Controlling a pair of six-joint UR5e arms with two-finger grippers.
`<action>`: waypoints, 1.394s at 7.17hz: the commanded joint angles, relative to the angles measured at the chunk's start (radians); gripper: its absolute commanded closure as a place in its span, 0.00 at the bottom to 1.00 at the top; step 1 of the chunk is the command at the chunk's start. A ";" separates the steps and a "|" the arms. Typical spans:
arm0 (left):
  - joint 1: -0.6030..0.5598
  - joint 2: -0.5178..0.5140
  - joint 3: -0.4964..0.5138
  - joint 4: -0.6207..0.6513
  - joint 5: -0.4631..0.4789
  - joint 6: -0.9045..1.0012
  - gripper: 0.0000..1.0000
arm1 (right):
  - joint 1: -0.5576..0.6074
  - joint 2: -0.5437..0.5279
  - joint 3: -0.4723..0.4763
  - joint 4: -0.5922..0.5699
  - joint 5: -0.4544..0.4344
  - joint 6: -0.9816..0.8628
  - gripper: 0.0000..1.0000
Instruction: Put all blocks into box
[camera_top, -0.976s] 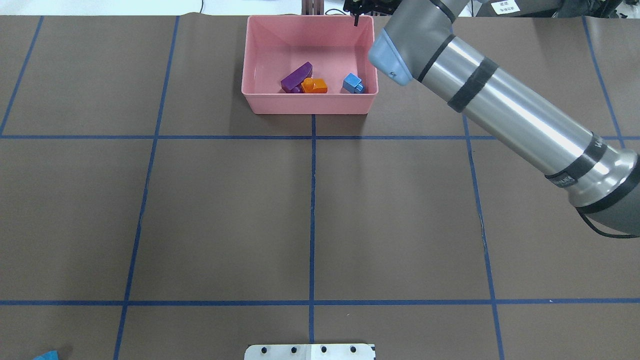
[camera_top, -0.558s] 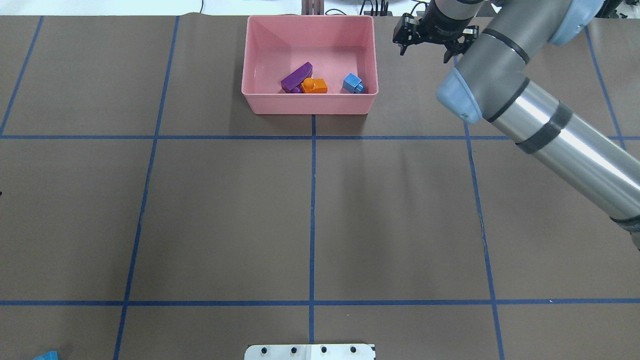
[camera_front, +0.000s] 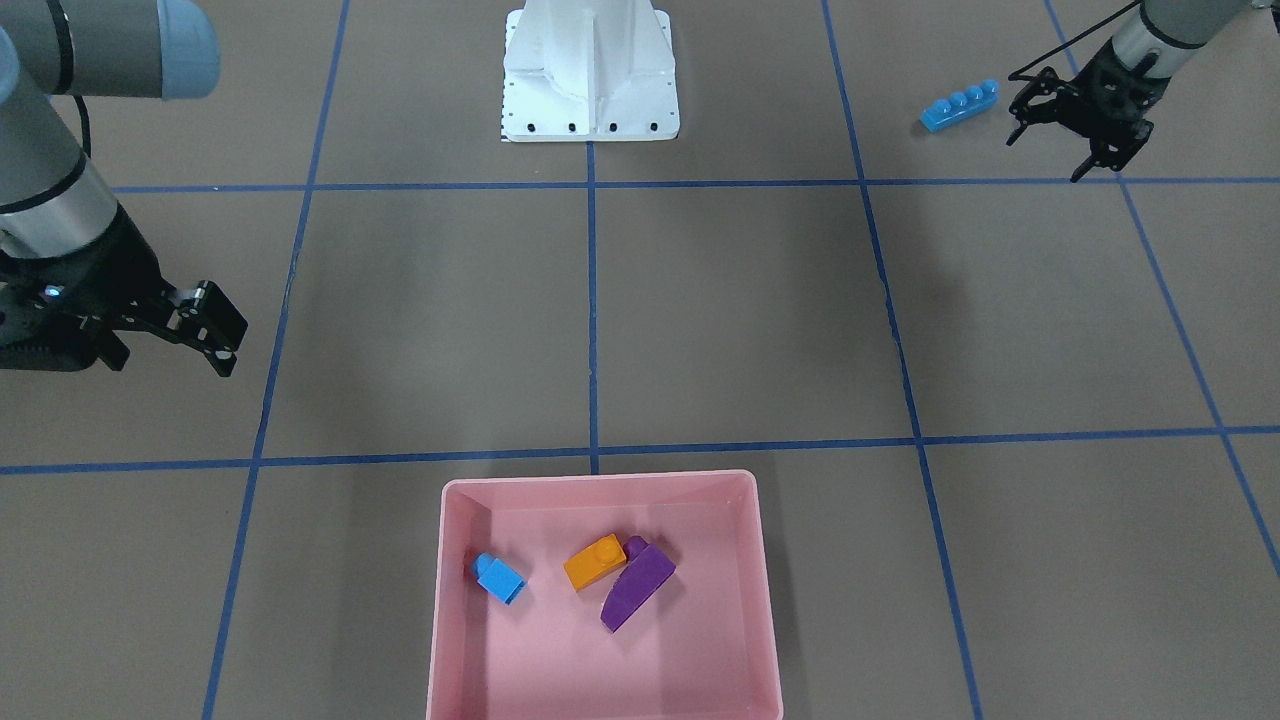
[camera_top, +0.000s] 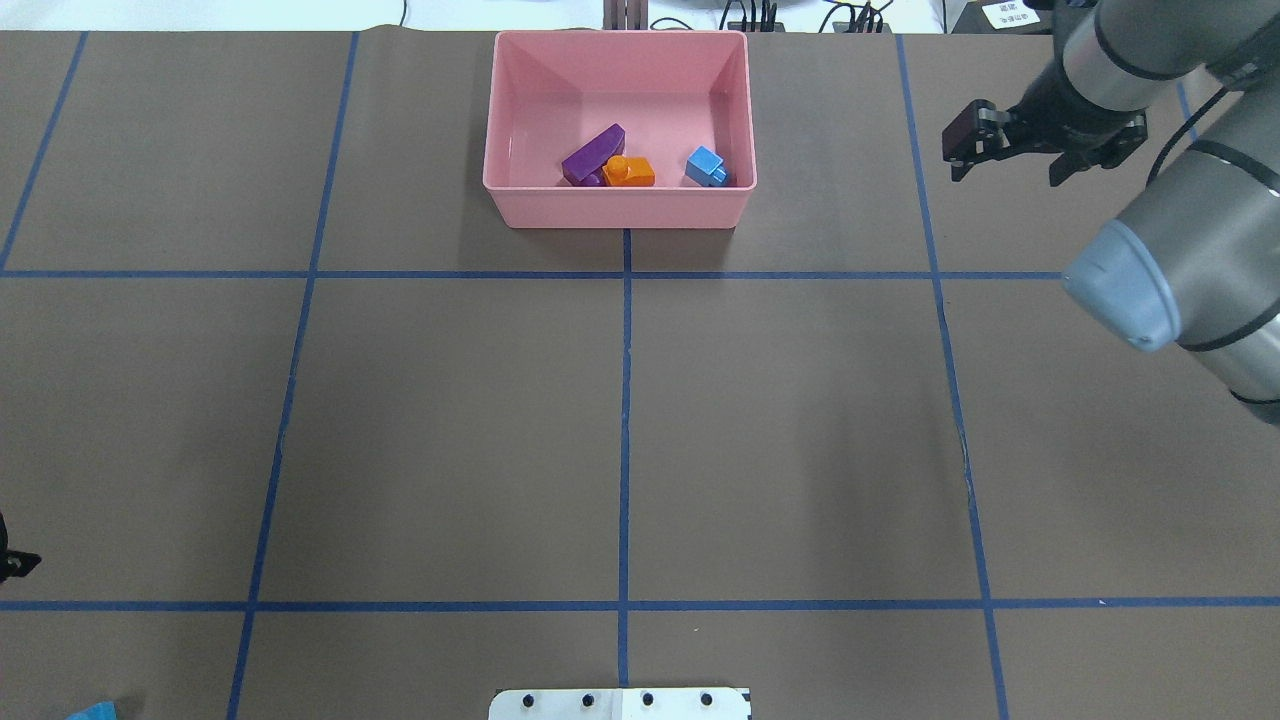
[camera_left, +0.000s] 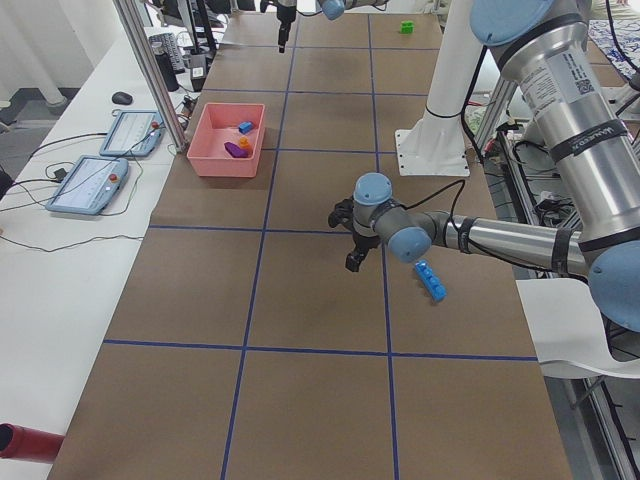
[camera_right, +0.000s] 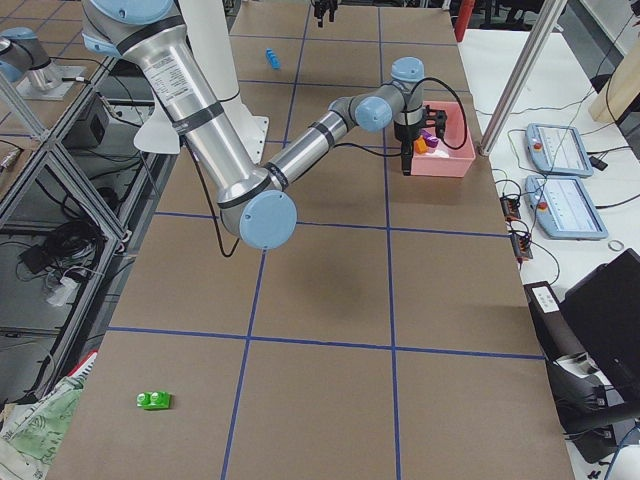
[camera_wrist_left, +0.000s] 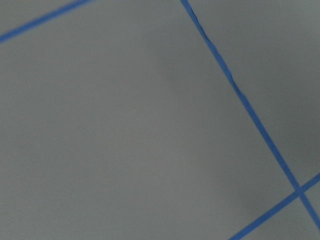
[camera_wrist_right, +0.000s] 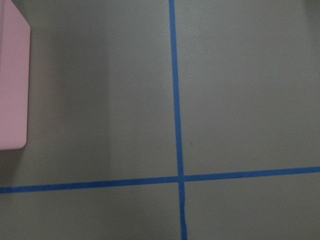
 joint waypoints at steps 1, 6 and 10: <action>0.194 0.102 -0.046 -0.011 0.100 -0.012 0.00 | 0.068 -0.101 0.093 -0.068 0.049 -0.156 0.00; 0.603 0.104 -0.046 -0.002 0.288 -0.278 0.01 | 0.184 -0.351 0.230 -0.078 0.094 -0.417 0.00; 0.742 0.097 -0.043 0.030 0.380 -0.369 0.11 | 0.188 -0.362 0.228 -0.075 0.092 -0.416 0.00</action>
